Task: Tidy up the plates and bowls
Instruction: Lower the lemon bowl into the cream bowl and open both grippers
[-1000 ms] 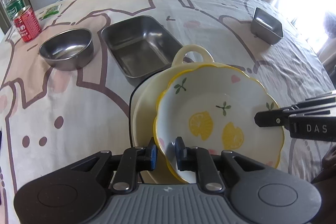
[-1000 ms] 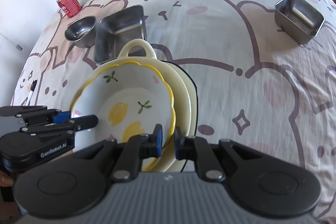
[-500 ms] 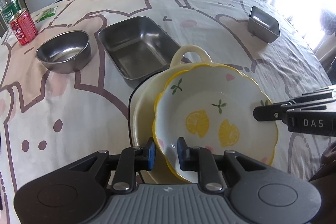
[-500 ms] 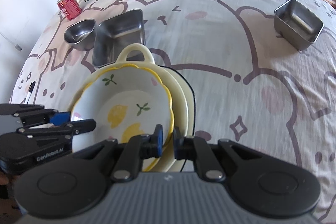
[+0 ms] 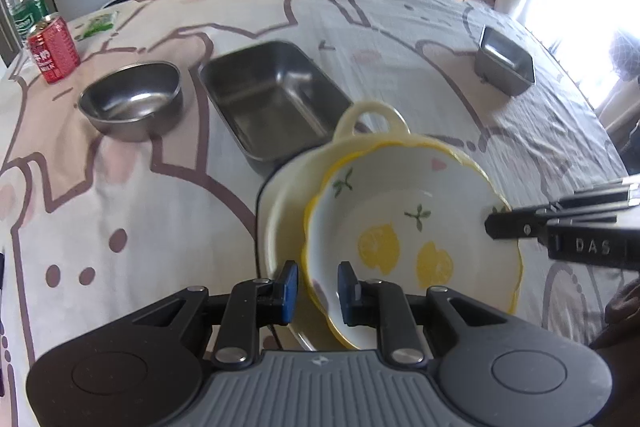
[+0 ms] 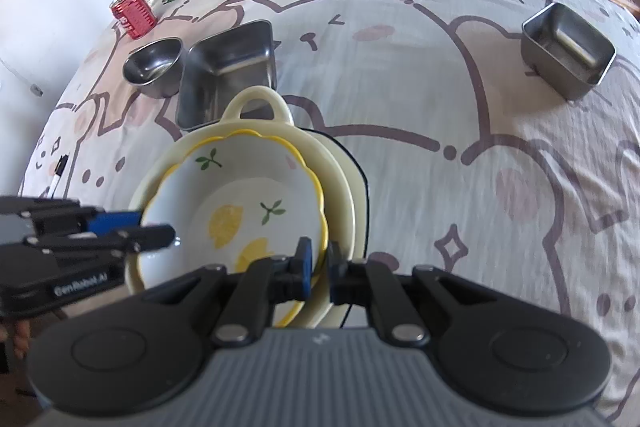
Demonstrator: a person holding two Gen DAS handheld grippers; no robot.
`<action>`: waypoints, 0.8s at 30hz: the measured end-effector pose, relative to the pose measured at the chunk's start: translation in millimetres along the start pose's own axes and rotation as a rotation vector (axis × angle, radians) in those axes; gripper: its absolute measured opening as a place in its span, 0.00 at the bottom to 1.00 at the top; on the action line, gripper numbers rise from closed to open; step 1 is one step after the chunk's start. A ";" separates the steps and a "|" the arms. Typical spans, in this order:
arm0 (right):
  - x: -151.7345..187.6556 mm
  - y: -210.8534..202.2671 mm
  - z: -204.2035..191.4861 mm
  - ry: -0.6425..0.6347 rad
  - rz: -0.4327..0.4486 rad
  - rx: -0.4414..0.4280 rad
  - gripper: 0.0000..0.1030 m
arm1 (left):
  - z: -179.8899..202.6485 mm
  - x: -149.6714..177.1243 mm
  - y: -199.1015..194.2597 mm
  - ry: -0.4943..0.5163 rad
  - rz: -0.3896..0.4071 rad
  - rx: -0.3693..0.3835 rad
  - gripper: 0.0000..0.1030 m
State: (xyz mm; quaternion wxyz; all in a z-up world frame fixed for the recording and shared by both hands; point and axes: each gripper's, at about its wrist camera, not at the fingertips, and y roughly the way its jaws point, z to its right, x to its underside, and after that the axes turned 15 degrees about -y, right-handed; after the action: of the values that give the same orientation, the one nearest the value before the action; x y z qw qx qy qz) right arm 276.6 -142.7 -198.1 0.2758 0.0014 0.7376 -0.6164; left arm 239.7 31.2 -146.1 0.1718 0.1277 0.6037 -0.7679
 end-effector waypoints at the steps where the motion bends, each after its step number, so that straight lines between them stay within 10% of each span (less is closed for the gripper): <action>1: 0.0 -0.1 -0.3 -0.002 0.001 0.001 0.09 | -1.8 -1.4 -0.6 -0.011 0.001 0.006 0.22; 24: -0.4 5.3 4.5 0.039 -0.016 -0.028 0.08 | -1.4 -2.2 -1.2 0.001 0.002 0.010 0.21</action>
State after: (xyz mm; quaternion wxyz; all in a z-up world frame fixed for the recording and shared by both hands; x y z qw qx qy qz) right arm 280.5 -145.3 -203.2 0.2562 0.0037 0.7515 -0.6080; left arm 241.2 33.1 -144.5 0.1715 0.1296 0.6000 -0.7706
